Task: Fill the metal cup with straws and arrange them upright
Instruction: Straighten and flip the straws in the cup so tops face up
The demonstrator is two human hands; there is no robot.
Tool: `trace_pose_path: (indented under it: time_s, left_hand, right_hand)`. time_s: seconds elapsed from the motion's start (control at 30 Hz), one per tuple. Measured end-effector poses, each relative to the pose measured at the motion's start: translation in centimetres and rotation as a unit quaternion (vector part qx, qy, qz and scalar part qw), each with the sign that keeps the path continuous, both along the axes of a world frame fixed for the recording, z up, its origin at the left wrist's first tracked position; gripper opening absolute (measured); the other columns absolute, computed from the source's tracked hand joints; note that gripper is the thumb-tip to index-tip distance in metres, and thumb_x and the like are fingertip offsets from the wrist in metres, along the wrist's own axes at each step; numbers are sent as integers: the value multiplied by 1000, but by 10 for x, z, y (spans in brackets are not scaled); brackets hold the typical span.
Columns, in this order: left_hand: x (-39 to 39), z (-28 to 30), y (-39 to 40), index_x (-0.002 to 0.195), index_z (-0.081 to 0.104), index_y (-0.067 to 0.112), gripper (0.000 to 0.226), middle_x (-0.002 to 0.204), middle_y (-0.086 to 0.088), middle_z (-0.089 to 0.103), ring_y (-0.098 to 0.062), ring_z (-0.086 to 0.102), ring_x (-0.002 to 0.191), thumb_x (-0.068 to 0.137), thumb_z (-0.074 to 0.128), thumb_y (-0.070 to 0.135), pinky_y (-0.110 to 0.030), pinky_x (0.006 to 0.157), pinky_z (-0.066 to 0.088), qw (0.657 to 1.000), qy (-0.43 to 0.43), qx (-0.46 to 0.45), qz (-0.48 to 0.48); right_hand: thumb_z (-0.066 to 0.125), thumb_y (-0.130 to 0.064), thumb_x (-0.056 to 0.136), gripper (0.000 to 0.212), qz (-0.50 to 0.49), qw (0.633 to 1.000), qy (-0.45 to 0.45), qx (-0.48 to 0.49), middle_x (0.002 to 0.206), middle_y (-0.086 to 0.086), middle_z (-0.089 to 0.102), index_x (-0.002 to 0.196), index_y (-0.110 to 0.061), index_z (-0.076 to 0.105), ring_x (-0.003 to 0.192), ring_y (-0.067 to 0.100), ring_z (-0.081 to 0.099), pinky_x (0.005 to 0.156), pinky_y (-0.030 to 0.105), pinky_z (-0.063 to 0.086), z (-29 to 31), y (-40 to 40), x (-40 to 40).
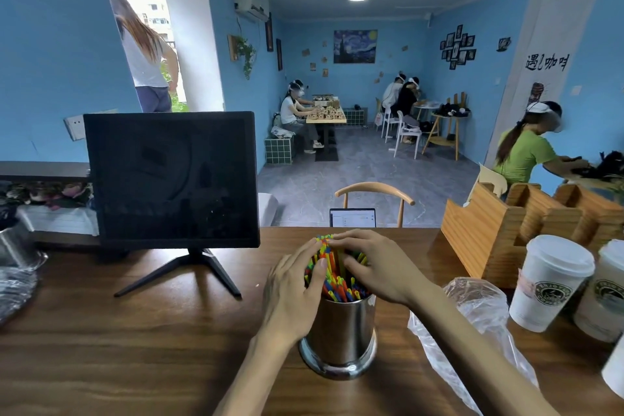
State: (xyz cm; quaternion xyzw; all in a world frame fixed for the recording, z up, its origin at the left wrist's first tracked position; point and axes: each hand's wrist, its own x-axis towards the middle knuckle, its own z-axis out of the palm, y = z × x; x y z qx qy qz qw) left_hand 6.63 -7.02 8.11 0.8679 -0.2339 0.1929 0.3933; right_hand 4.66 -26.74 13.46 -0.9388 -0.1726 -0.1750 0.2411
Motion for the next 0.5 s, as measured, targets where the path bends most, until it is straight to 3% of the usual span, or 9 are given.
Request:
trace_pose_path:
  time_s: [0.3,0.43,0.5]
  left_hand:
    - [-5,-6,-5,139,54,46,47,147,23,51,3,45,134,100,32,62,-33,111,43,998,0,-59,9]
    - [-7,-10,-9,133,58,46,44,145,23,53,0,48,132,99,36,61,-35,110,44,995,4,-94,26]
    - [-8,-12,-11,132,58,46,42,145,23,53,0,48,133,98,37,60,-36,110,44,993,10,-113,25]
  right_hand:
    - [54,-34,100,33,-23,999,-18,25,134,-13,63,132,-32,66,125,4,53,107,30,44,-9,0,0]
    - [42,-49,105,45,13,996,9,93,143,-16,55,148,-36,48,134,-2,43,111,15,31,-14,2,-8]
    - [38,-53,103,48,29,994,18,99,148,-16,52,146,-36,51,143,-2,33,112,7,19,-19,3,-11]
